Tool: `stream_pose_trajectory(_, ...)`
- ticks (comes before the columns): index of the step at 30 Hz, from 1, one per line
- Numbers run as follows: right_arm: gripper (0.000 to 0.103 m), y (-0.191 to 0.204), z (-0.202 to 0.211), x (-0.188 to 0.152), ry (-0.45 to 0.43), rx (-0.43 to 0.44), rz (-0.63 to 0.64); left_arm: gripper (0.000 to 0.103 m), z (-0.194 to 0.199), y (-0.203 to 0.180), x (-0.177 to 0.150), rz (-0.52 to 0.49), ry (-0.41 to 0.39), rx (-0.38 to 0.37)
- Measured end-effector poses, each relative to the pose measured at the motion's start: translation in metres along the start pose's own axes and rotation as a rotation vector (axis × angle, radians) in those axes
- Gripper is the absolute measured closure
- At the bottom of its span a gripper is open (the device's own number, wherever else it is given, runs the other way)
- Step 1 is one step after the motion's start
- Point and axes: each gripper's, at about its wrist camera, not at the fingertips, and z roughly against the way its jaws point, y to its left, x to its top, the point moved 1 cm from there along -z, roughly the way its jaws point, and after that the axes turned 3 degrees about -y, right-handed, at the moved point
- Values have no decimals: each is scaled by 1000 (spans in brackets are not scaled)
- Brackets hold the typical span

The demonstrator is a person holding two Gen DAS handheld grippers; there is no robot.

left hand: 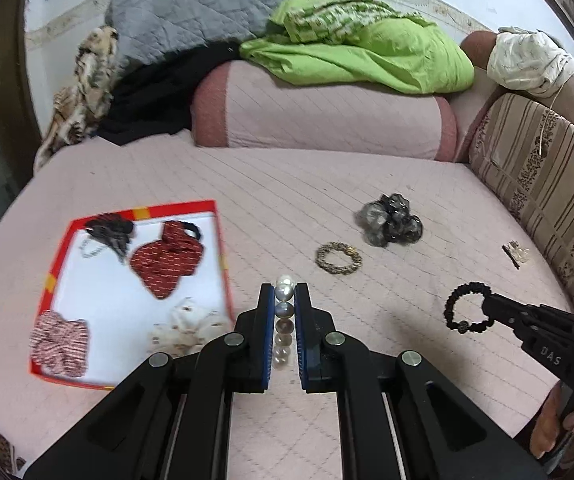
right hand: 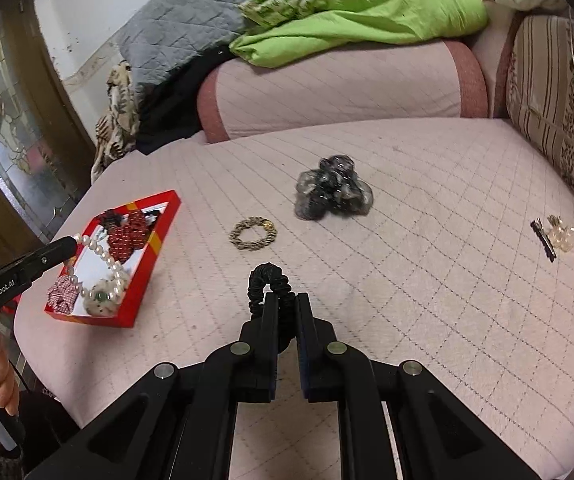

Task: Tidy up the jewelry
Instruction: 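Carry the pearl bracelet and black hair tie into the tray and open both tools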

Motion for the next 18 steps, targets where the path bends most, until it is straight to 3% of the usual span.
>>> stream_pose_trajectory(18, 94, 44, 6, -7, 6, 13, 67, 94, 41, 38, 3, -18, -114, 117)
